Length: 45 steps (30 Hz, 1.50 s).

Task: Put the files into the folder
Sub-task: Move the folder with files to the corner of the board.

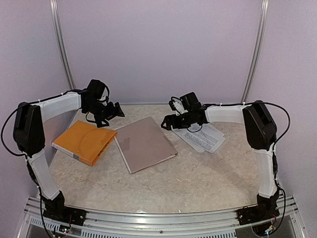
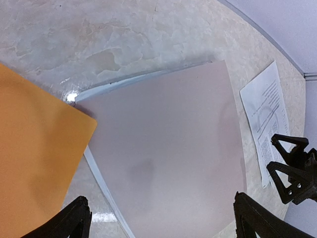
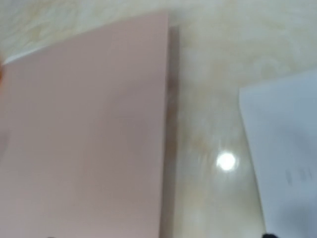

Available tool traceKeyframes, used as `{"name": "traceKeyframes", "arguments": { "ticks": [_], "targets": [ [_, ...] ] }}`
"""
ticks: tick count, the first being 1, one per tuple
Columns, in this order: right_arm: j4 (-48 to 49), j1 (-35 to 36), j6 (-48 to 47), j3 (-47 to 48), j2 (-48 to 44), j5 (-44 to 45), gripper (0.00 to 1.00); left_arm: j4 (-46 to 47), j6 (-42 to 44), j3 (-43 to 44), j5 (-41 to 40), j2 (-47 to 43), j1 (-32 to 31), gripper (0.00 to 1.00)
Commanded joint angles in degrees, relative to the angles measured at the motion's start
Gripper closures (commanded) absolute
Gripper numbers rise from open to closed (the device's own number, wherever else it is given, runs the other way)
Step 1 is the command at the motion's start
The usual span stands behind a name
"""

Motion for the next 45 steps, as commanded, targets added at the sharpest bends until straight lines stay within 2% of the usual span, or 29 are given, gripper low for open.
{"name": "traceKeyframes", "arguments": {
  "ticks": [1, 3, 6, 11, 15, 24, 31, 36, 39, 42, 45],
  "targets": [
    [2.28, 0.67, -8.74, -14.84, -13.41, -0.32, 0.11, -4.55, 0.55, -6.32, -4.79, -8.09, -2.28, 0.03],
    [2.2, 1.54, -11.53, -22.32, -18.18, -0.81, 0.09, -5.76, 0.0, -8.47, -5.84, -11.52, -3.22, 0.03],
    [0.38, 3.91, -15.79, -28.79, -23.59, 0.38, 0.08, -7.94, -0.22, -10.51, -8.17, -14.4, -4.9, 0.03],
    [-3.24, 7.64, -20.58, -34.43, -28.15, 5.06, 0.07, -10.03, -1.8, -13.93, -8.2, -18.64, -5.99, 0.01],
    [-3.47, 8.61, -24.39, -35.86, -27.64, 6.12, 0.07, -10.26, -2.86, -17.43, -8.37, -22.15, -6.12, 0.01],
    [-2.87, 9.23, -28.67, -33.5, -20.1, 6.02, 0.08, -13.61, -4.02, -21.73, -11.33, -25.81, -5.93, 0.01],
    [-0.76, 11.52, -29.12, -29.51, -14.18, 7.3, 0.14, -16.91, -3.12, -22.66, -13.55, -26.63, -4.73, 0.01],
    [2.67, 13.73, -20.22, -26.14, -8.9, 11.46, 0.22, -21.01, -2.09, -22.5, -17.82, -26.53, -4.11, 0.01],
    [4.93, 14.67, -13.43, -23.51, -6.08, 14.64, 0.23, -22.54, -0.21, -21.87, -18.23, -25.38, -2.91, 0.01],
    [4.03, 14.74, -8.71, -17.93, -2.67, 19.58, 0.24, -22.32, 2.11, -21.63, -20.01, -22.9, -1.79, 0.01],
    [0.81, 14.63, -8.36, -9.98, 1.2, 22.51, 0.23, -21.52, 4.78, -20.48, -22.14, -18.93, -1.12, 0.03]
  ]
}}
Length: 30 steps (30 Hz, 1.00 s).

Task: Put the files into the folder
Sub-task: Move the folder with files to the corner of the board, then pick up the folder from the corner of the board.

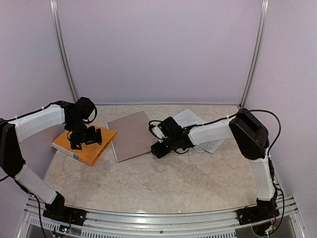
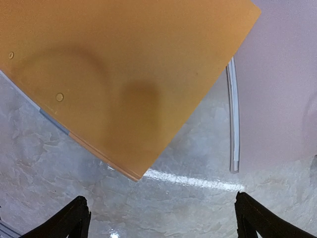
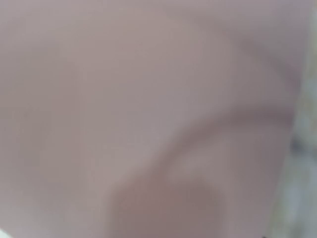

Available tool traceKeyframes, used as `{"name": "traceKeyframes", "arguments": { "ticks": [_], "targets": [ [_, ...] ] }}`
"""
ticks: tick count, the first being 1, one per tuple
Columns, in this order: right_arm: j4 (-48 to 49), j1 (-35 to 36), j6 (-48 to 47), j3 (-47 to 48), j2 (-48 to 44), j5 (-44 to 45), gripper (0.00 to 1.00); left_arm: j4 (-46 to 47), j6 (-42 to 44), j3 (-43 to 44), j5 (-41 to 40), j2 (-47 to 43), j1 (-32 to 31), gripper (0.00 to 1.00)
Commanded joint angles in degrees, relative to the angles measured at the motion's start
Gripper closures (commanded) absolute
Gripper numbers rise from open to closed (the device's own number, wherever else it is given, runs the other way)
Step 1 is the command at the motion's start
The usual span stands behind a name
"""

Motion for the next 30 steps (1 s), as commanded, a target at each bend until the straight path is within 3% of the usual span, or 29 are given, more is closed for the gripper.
{"name": "traceKeyframes", "arguments": {
  "ticks": [1, 5, 16, 22, 30],
  "targets": [
    [-5.7, -0.08, 5.62, 10.24, 7.27, 6.15, 0.23, -0.72, 5.23, 2.33, -4.1, 5.92, 1.15, 0.04],
    [-7.53, -0.44, 5.94, 14.7, 9.13, 4.31, 0.2, -2.38, 6.62, 6.17, -6.04, 11.6, 1.26, 0.08],
    [-2.93, -0.63, 7.47, 1.64, 1.94, 0.22, 0.19, -6.07, 12.11, 11.29, -10.87, 23.28, -2.33, 0.09],
    [-0.12, -0.63, 8.69, -1.72, 0.7, -3.58, 0.19, -7.41, 12.41, 11.58, -12.52, 26.96, -2.65, 0.28],
    [2.01, -0.47, 10.04, -4.65, 0.5, -6.45, 0.19, -7.63, 12.18, 10.2, -14.9, 26.49, -2.8, 0.43]
  ]
}}
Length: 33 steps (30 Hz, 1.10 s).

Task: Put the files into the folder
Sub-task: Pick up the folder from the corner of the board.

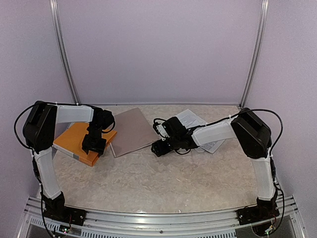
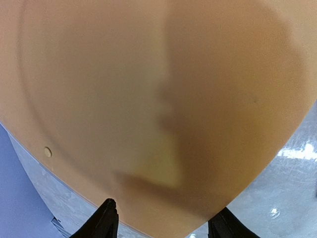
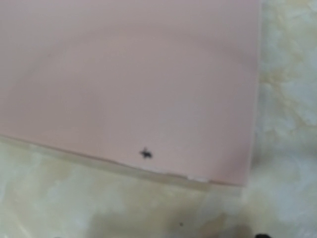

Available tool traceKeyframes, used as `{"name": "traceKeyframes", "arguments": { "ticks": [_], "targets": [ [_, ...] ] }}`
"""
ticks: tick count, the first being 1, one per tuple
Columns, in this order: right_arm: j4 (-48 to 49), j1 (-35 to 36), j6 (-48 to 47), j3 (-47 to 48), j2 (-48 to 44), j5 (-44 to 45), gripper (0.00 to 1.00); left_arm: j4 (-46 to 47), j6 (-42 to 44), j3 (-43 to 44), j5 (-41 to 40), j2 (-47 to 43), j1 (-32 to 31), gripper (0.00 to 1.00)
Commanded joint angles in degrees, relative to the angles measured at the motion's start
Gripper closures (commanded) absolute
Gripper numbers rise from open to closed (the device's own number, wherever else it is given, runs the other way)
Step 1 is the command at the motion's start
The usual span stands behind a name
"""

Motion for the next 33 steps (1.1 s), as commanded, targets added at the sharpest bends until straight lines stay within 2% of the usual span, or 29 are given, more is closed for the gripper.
{"name": "traceKeyframes", "arguments": {
  "ticks": [1, 6, 11, 22, 23, 25, 31, 33],
  "targets": [
    [-3.23, 0.33, 2.35, -2.94, 0.46, -4.23, 0.19, -0.96, 0.17, -0.66, -3.02, -0.47, -0.07, 0.43],
    [-2.74, 0.57, 2.79, -3.37, 0.38, -5.05, 0.19, -2.52, -0.82, -0.07, -8.0, 1.32, -0.31, 0.48],
    [-2.72, 0.83, 2.91, -3.47, 0.62, -5.51, 0.19, -3.16, -1.34, 0.36, -9.71, 0.79, -0.47, 0.59],
    [-2.78, 1.1, 3.31, -4.03, 0.53, -5.29, 0.19, -3.96, -1.74, 0.78, -11.0, -0.3, -1.89, 0.85],
    [-2.93, 1.11, 3.38, -4.34, 0.07, -4.78, 0.2, -4.34, -2.01, 1.17, -12.01, 0.02, -2.51, 0.94],
    [-2.98, 1.06, 3.54, -4.83, -0.53, -4.44, 0.2, -4.96, -2.18, 1.55, -12.87, -0.01, -3.14, 1.0],
    [-3.98, 1.09, 3.26, -5.08, -2.08, -3.37, 0.2, -12.94, -5.69, 4.25, -19.64, 0.18, -7.27, 1.0],
    [-4.27, 1.14, 3.14, -5.01, -2.37, -3.09, 0.2, -13.73, -6.12, 5.07, -19.54, -0.22, -8.3, 1.0]
  ]
}}
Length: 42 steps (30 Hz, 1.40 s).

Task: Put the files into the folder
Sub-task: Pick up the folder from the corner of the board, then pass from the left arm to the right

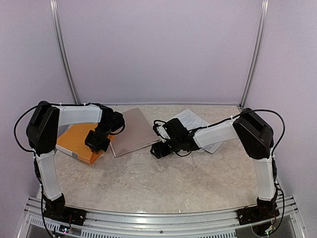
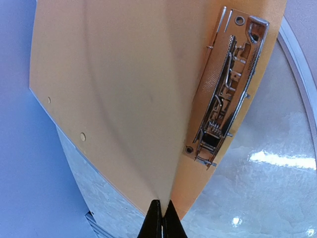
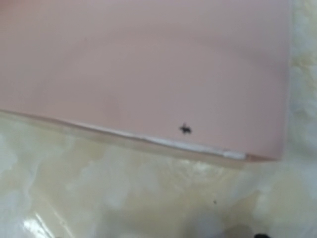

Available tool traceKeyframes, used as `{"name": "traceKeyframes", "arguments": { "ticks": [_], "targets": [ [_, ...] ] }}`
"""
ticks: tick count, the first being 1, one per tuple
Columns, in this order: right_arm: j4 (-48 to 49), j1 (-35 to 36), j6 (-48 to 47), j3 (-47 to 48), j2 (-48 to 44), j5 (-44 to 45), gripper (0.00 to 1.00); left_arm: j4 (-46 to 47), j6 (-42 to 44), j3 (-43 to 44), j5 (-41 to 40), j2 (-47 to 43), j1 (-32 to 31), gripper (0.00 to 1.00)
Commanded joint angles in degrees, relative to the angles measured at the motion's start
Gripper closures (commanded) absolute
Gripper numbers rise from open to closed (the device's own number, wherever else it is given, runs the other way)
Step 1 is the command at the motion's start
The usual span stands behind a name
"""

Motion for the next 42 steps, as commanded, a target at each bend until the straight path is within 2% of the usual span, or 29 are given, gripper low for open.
{"name": "traceKeyframes", "arguments": {
  "ticks": [1, 11, 19, 26, 34, 37, 39, 42],
  "targets": [
    [-6.93, 0.62, 1.11, -1.78, -0.65, 0.33, 0.19, -7.51, -2.84, 2.23, -7.46, -0.63, -1.61, 1.0],
    [-10.74, 0.16, 1.91, -3.29, -5.13, 2.96, 0.17, -16.71, -6.7, 13.56, -15.04, -1.52, -10.2, 1.0],
    [-13.39, -2.4, 5.6, -10.82, -16.96, 7.29, 0.17, -14.82, -6.2, 21.49, -16.56, -0.09, -18.04, 1.0],
    [-18.35, -8.37, 6.91, -17.27, -27.79, 9.96, 0.17, -6.64, -2.38, 27.09, -17.96, 2.28, -25.64, 1.0],
    [-21.94, -15.22, 5.61, -20.28, -35.94, 10.36, 0.17, 11.03, 5.92, 28.05, -15.92, 2.9, -33.92, 1.0],
    [-22.65, -17.04, 5.35, -20.97, -37.84, 10.26, 0.17, 13.01, 4.57, 28.57, -14.5, 4.11, -35.35, 1.0],
    [-22.77, -17.68, 5.19, -21.26, -39.15, 10.48, 0.17, 13.08, 0.6, 27.99, -14.19, 4.58, -35.8, 1.0],
    [-22.64, -17.88, 4.86, -21.13, -40.19, 9.47, 0.16, 17.93, -4.87, 22.31, -13.14, 2.5, -36.65, 1.0]
  ]
}}
